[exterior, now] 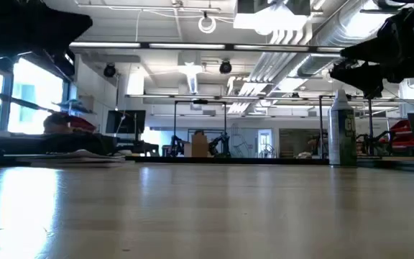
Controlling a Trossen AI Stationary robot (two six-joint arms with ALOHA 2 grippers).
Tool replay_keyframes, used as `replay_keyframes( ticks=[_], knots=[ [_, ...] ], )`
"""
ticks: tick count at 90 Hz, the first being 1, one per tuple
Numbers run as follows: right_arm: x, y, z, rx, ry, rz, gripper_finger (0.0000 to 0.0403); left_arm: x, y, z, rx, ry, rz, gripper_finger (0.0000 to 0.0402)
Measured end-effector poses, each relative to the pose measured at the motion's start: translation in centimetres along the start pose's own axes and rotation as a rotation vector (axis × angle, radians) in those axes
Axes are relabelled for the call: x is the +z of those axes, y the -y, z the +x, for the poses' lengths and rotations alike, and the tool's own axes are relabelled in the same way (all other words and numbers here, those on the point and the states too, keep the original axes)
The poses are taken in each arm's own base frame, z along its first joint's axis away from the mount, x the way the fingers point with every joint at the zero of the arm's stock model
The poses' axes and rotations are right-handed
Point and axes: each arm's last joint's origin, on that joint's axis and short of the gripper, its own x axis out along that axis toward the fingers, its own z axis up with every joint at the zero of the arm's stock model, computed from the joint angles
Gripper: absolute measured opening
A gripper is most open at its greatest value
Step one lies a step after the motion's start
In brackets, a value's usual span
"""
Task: Apply microfiber cloth
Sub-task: Spray the cellphone on the front and back using the spray bottle
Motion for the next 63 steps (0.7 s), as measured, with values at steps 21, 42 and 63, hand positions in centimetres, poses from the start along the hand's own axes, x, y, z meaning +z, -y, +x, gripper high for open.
replay_keyframes(
  ticks=[21, 42, 63],
  knots=[
    [0.4, 0.4, 0.0, -0.140, 0.079, 0.180, 0.0273, -0.5, 1.0, 1.8, -0.017, 0.046, -0.013, 0.0010],
    [0.5, 0.2, 0.4, -0.141, 0.086, 0.199, 0.0273, -2.9, 1.2, 3.5, 0.106, -0.014, -0.021, 0.0010],
    [-0.2, -0.9, 1.4, 0.004, -0.021, 0.170, 0.0273, -4.1, 1.7, 7.3, 0.229, -0.056, 0.062, 0.0010]
  ],
)
